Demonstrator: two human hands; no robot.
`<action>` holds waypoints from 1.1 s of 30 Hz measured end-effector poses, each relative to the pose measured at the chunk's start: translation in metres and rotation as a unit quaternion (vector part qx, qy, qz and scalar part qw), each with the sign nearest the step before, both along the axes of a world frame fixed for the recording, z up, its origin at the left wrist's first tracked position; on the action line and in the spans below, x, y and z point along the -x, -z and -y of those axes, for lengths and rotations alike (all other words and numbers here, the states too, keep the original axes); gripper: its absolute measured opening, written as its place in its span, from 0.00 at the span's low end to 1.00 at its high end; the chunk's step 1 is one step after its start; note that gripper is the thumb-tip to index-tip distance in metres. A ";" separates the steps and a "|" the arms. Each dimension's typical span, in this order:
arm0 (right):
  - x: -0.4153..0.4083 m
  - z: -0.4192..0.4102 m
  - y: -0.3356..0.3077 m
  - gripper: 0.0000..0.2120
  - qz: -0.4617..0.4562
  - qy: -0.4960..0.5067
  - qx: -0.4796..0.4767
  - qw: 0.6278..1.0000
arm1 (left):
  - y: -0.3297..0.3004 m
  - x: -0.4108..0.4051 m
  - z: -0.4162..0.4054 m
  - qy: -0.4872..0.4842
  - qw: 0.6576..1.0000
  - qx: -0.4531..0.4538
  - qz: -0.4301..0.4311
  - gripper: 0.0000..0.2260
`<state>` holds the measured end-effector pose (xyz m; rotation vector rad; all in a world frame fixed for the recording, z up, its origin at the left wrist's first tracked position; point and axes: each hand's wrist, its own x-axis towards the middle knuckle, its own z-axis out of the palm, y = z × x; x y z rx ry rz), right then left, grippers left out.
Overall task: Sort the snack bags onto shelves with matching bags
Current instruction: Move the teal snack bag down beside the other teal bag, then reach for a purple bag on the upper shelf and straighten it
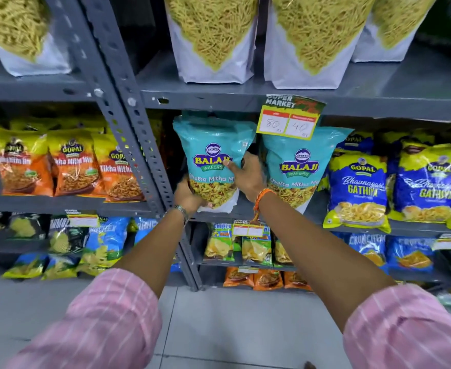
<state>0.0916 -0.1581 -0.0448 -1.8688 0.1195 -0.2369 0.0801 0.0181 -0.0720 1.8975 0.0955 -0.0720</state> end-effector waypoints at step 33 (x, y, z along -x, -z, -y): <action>0.109 0.123 -0.239 0.20 0.304 0.141 -0.133 0.933 | -0.251 0.068 0.090 0.024 0.957 0.005 0.289 0.35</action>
